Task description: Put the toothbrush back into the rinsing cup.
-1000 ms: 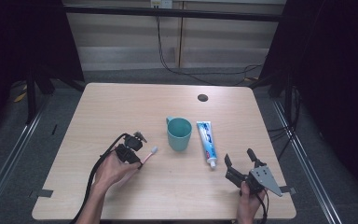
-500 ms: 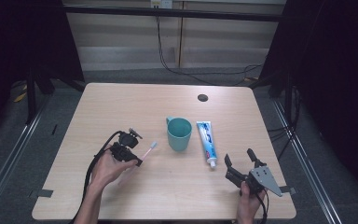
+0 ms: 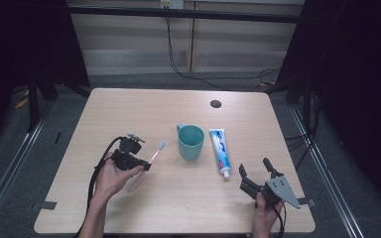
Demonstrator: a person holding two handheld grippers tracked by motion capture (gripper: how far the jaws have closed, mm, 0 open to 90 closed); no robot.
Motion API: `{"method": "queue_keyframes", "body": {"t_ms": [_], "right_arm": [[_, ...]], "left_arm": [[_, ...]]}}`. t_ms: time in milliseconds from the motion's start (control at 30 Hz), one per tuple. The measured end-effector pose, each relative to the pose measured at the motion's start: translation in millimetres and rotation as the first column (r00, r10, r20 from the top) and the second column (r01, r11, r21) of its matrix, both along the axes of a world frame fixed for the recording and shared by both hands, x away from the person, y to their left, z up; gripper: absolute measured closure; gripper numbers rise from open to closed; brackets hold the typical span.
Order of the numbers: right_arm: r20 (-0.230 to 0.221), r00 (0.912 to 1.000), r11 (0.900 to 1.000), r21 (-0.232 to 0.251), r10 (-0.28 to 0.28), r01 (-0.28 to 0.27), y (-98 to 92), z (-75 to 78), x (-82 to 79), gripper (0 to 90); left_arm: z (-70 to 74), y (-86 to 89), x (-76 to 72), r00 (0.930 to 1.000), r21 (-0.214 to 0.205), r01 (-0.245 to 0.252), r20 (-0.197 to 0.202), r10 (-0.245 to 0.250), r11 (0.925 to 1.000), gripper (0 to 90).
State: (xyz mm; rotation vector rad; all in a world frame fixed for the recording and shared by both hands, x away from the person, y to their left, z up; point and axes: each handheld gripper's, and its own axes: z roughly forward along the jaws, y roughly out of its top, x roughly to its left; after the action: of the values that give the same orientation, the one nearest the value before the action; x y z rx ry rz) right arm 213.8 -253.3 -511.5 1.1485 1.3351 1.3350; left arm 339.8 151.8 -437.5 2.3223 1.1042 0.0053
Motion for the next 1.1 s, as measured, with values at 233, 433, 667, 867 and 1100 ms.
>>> {"method": "queue_keyframes", "body": {"t_ms": [233, 433, 667, 867, 1100], "right_arm": [[0.000, 1.0000, 1.0000, 0.000, 0.000, 0.000, 0.0, 0.0, 0.0, 14.1], [0.000, 1.0000, 1.0000, 0.000, 0.000, 0.000, 0.0, 0.0, 0.0, 14.1], [0.001, 1.0000, 1.0000, 0.000, 0.000, 0.000, 0.0, 0.0, 0.2, 14.1], [-0.001, 1.0000, 1.0000, 0.001, 0.000, 0.000, 0.1, 0.0, 0.2, 14.2], [-0.002, 1.0000, 1.0000, 0.001, 0.000, 0.000, 0.0, 0.0, 0.2, 14.2]], "left_arm": [[5.8, 6.7, -3.3, 0.9986, -0.073, -0.017, 0.049, 0.020, 0.9972, 78.9], [11.5, 11.3, -6.4, 0.9956, -0.132, -0.004, 0.092, 0.016, 0.9912, 78.8], [13.7, 14.9, -10.8, 0.9886, -0.191, 0.008, 0.149, 0.021, 0.9816, 78.8], [17.6, 18.0, -14.2, 0.9797, -0.234, 0.009, 0.197, 0.038, 0.9722, 78.8], [21.3, 21.9, -16.7, 0.9667, -0.287, 0.026, 0.251, 0.049, 0.9577, 78.8]]}}
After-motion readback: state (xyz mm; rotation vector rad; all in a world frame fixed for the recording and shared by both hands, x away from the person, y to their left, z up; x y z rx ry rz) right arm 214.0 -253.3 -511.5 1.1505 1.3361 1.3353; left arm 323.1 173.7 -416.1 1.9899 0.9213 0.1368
